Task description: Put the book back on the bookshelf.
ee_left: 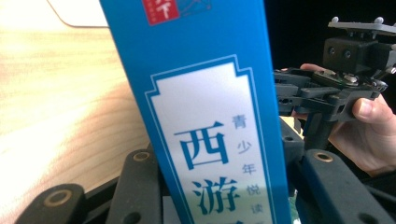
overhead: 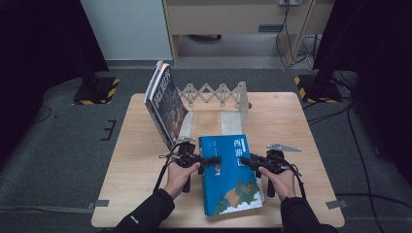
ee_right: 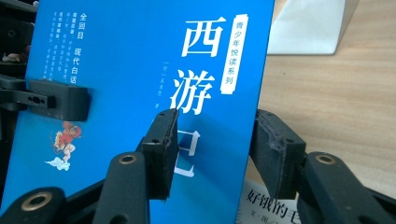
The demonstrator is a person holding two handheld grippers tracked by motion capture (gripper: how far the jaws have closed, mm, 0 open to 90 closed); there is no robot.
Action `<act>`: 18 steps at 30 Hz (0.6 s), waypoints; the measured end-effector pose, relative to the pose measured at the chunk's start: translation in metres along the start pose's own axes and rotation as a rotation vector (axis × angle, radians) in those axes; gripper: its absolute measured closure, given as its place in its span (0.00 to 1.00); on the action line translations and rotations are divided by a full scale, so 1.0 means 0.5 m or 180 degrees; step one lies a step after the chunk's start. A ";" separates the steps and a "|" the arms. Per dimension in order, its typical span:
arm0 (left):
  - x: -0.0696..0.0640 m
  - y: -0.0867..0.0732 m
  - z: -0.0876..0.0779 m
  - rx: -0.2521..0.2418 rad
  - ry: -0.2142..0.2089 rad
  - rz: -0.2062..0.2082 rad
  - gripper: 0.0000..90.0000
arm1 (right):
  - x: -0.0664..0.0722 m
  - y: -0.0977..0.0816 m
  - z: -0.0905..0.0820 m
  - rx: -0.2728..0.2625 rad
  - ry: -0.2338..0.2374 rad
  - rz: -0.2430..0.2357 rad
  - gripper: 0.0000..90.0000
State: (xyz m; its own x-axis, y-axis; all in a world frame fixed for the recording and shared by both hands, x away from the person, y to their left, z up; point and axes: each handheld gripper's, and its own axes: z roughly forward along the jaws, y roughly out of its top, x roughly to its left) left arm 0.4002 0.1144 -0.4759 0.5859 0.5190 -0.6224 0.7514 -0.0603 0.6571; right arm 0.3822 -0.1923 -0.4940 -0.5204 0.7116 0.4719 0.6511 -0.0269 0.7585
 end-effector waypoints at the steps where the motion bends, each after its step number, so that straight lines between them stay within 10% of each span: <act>1: -0.002 0.003 -0.001 -0.0002 0.0004 0.0031 0.63 | 0.001 0.002 -0.002 -0.0022 0.0004 -0.0002 0.59; 18: -0.059 0.054 -0.040 -0.0392 -0.0013 0.0665 0.67 | 0.027 0.053 -0.032 -0.0558 0.0044 -0.0205 0.64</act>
State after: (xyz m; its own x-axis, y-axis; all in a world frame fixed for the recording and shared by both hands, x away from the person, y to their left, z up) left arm 0.3971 0.1144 -0.4315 0.7262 0.5027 -0.4689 0.5711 -0.0615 0.8186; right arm 0.3834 -0.1946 -0.4604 -0.5663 0.7061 0.4251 0.5106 -0.1043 0.8535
